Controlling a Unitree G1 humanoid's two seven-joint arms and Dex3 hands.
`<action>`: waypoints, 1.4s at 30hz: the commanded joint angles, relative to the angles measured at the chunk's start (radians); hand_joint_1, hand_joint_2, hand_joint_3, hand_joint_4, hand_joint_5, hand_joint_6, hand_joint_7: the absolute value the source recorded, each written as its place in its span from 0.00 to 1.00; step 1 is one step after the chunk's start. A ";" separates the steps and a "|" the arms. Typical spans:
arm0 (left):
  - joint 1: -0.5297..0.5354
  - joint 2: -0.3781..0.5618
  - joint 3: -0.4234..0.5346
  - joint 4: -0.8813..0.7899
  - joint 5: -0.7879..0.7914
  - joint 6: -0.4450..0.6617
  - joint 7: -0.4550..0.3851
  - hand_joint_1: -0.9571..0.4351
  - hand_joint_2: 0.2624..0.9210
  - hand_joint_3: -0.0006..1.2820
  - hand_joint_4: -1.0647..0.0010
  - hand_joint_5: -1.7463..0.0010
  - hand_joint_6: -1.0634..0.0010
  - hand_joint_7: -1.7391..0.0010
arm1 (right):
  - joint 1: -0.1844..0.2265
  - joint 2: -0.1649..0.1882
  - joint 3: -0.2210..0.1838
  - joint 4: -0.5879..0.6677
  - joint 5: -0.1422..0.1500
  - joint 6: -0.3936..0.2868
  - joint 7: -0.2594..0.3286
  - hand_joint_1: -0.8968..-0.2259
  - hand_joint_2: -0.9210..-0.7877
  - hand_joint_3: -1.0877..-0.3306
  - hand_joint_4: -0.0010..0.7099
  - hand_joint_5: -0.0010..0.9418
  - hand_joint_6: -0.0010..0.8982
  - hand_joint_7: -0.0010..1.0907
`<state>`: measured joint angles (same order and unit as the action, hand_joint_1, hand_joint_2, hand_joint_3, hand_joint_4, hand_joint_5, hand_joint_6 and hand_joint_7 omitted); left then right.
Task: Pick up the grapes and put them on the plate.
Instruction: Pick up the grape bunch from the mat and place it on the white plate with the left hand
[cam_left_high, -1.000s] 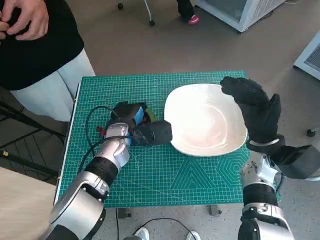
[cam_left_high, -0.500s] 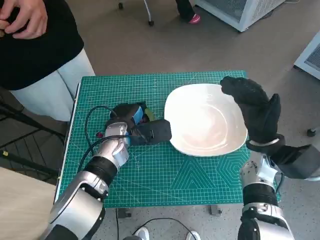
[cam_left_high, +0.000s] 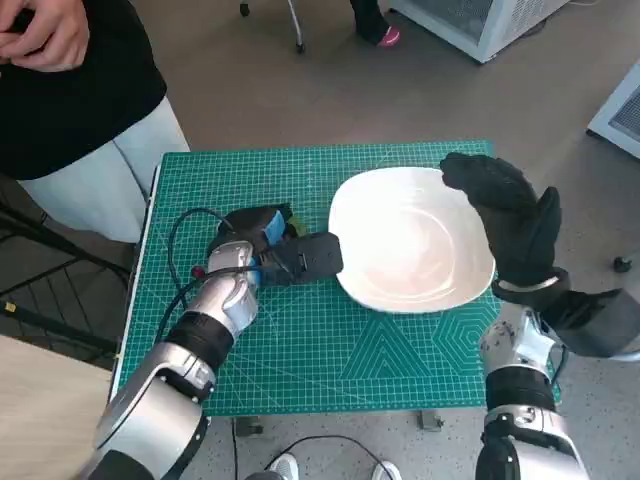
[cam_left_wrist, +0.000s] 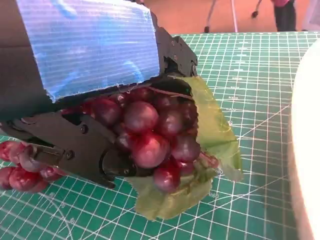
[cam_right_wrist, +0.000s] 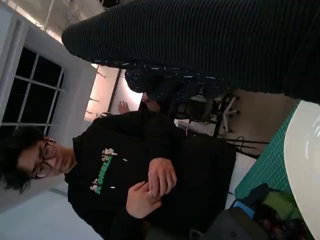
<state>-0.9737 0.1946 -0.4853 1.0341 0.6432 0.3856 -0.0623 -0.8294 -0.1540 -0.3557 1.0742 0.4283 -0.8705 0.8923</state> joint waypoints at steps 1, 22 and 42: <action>0.012 0.022 0.011 -0.105 -0.003 0.067 -0.052 0.95 0.70 0.55 0.63 0.05 0.55 0.96 | 0.003 0.001 0.000 0.012 -0.004 0.010 0.000 0.47 0.00 0.68 0.50 0.00 0.48 0.00; 0.167 0.167 0.037 -0.759 0.066 0.175 -0.180 0.69 1.00 0.07 0.40 0.22 0.38 0.44 | -0.006 0.006 0.001 0.014 -0.004 0.007 -0.005 0.46 0.00 0.68 0.51 0.00 0.49 0.00; 0.115 0.104 -0.014 -0.775 0.121 0.171 -0.212 0.69 0.98 0.09 0.41 0.27 0.41 0.36 | -0.001 0.002 0.000 0.003 -0.002 0.008 -0.008 0.47 0.00 0.69 0.51 0.00 0.49 0.00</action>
<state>-0.8158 0.3288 -0.4791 0.2705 0.7461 0.5654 -0.2626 -0.8425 -0.1529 -0.3540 1.0736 0.4283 -0.8702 0.8908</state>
